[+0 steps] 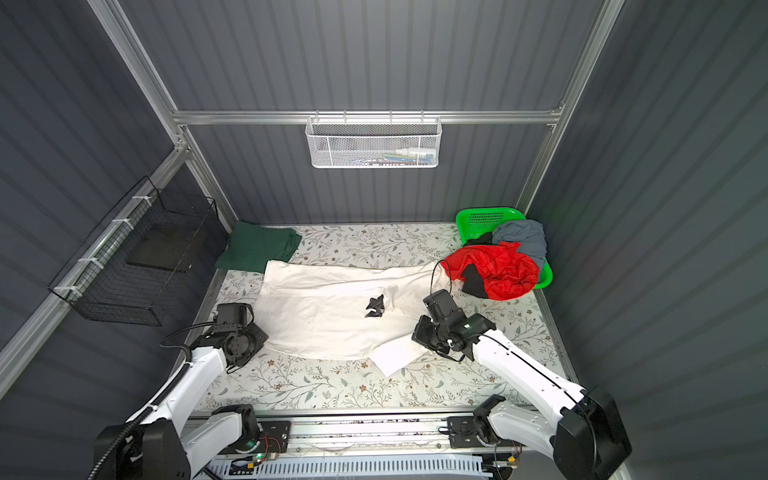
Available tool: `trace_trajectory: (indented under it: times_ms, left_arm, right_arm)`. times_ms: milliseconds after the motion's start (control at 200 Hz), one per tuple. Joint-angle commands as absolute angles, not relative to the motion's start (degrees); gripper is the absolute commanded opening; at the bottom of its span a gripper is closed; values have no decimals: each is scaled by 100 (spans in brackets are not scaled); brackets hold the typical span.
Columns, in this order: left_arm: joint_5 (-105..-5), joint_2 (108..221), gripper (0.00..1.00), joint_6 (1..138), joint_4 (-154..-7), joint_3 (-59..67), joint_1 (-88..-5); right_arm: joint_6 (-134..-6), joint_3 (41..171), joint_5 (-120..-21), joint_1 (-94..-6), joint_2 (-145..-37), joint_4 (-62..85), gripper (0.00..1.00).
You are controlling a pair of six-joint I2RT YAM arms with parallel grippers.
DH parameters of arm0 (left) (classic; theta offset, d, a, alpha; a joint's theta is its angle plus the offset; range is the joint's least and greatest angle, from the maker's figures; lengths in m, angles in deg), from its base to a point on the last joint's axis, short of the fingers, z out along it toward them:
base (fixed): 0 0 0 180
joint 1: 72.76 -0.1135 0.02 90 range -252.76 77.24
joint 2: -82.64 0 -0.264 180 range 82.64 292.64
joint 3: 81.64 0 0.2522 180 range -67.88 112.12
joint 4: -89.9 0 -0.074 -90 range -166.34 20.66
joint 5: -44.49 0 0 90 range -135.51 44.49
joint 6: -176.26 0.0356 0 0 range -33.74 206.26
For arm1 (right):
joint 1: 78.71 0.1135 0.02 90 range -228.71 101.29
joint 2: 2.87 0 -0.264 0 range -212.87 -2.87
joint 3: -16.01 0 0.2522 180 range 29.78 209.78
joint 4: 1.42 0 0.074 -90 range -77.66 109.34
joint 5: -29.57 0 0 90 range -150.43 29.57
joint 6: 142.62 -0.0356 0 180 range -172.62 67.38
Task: Fold and stack the t-shirts
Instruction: 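Lift the hem with both grippers and fold it toward the collar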
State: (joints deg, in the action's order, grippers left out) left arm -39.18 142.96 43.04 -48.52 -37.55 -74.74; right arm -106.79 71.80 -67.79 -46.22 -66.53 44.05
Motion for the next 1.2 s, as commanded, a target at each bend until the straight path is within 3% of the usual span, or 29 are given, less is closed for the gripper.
trace_trajectory:
  times_ms: [0,655,1196]
  left_arm:
    - [-4042,14415,0,4434,-4915,-3546,-7497]
    - [-4060,15286,0,4529,-5684,-3025,-7496]
    - [-4114,16595,0,4483,-6272,-2145,-7496]
  right_arm:
    - [-10678,7424,-6606,-4648,-6846,4425,0]
    - [-10419,8315,-6502,-5098,-7591,4287,0]
    - [-10081,9105,-7009,-5646,-8467,4389,0]
